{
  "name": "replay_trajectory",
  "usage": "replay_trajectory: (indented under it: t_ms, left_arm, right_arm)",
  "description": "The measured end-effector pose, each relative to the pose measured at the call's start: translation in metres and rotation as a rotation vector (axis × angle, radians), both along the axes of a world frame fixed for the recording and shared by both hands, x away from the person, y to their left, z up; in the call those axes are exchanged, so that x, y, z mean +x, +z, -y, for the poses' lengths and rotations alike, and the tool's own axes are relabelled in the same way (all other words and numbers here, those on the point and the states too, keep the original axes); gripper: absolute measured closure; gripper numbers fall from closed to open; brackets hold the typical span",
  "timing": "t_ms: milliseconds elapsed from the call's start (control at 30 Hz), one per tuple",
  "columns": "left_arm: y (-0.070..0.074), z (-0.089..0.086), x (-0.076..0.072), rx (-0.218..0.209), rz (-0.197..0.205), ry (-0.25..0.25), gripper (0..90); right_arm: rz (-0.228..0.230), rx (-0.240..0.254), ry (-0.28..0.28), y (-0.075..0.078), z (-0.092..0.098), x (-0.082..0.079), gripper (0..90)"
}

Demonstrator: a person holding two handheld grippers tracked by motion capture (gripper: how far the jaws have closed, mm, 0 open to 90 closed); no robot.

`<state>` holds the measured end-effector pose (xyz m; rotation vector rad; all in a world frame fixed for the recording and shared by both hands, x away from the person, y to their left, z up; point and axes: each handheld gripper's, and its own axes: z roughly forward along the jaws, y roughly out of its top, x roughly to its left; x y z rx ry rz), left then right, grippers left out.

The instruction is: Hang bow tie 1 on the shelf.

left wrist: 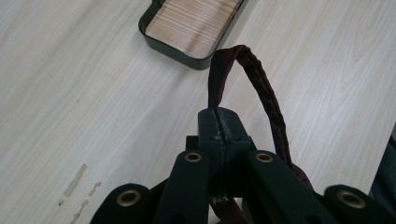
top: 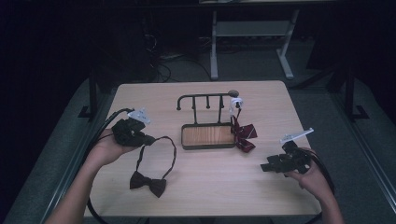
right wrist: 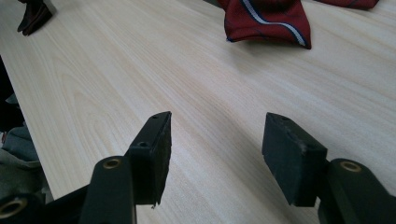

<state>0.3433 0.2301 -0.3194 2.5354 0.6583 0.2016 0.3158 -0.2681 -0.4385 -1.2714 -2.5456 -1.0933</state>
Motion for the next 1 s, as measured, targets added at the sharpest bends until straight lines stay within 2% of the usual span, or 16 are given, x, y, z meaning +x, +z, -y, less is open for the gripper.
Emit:
replay_trajectory:
  t_ms: [500, 1000]
  left_arm:
    - [0.022, 0.009, -0.003, 0.015, 0.03, -0.026, 89.7]
    - [0.035, 0.017, 0.001, 0.028, 0.048, -0.038, 89.7]
  right_arm:
    - [0.007, 0.009, -0.003, 0.002, 0.002, -0.001, 42.2]
    - [0.007, 0.009, -0.005, 0.002, 0.003, -0.001, 42.3]
